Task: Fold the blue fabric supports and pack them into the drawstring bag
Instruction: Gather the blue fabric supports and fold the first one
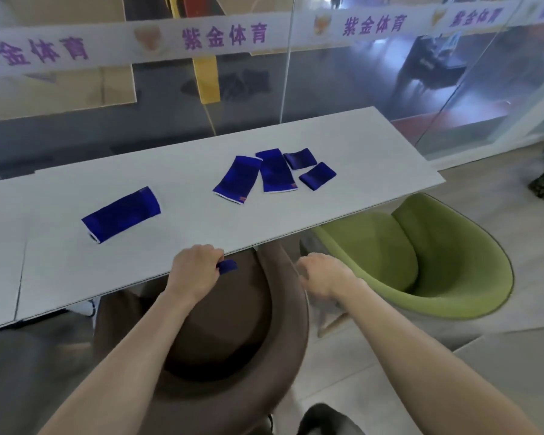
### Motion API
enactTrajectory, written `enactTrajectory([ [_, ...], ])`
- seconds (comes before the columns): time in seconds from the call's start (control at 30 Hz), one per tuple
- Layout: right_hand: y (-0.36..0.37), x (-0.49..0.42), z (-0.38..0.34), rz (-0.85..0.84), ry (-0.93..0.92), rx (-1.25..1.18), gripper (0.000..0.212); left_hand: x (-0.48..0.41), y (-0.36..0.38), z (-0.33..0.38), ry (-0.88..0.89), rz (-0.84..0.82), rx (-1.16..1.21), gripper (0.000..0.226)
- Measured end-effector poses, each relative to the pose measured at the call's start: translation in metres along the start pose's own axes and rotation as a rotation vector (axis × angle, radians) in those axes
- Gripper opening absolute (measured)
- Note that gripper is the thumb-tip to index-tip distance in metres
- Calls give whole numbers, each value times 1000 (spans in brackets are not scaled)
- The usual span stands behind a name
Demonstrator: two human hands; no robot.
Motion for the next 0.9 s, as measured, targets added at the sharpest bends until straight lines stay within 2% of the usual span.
enactTrajectory([
  [0.13, -3, -51, 19, -50, 4, -11, 38, -50, -3, 1, -22, -28, 18, 6],
  [0.3, -16, -126, 41, -75, -40, 5, 30, -114, 4, 3, -69, -36, 44, 5],
  [0.4, -24, -181, 54, -75, -54, -38, 32, -156, 14, 7, -94, -60, 41, 2],
  [0.5, -32, -236, 73, -68, -54, -101, 34, -197, 21, 11, -138, -65, 45, 9],
  [0.6, -58, -294, 94, 26, -21, -194, 27, -239, 23, 16, -168, -95, 88, 15],
  [0.77, -120, -378, 132, 286, 181, -432, 29, -297, 21, 25, -188, -159, 126, 7],
  [0.83, -131, -407, 137, 279, 238, -451, 30, -310, 18, 27, -208, -158, 136, 8],
  [0.9, -133, -432, 139, 262, 278, -365, 44, -318, 18, 28, -228, -159, 157, 9],
])
Point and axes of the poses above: each hand's wrist, its own x-axis away from the middle knuckle, its own y-axis out of the palm, z = x × y, the point moved 10 cm from there along -x, towards the middle knuckle, and after that the axes turned 11 degrees about y, right-handed, at the moved point
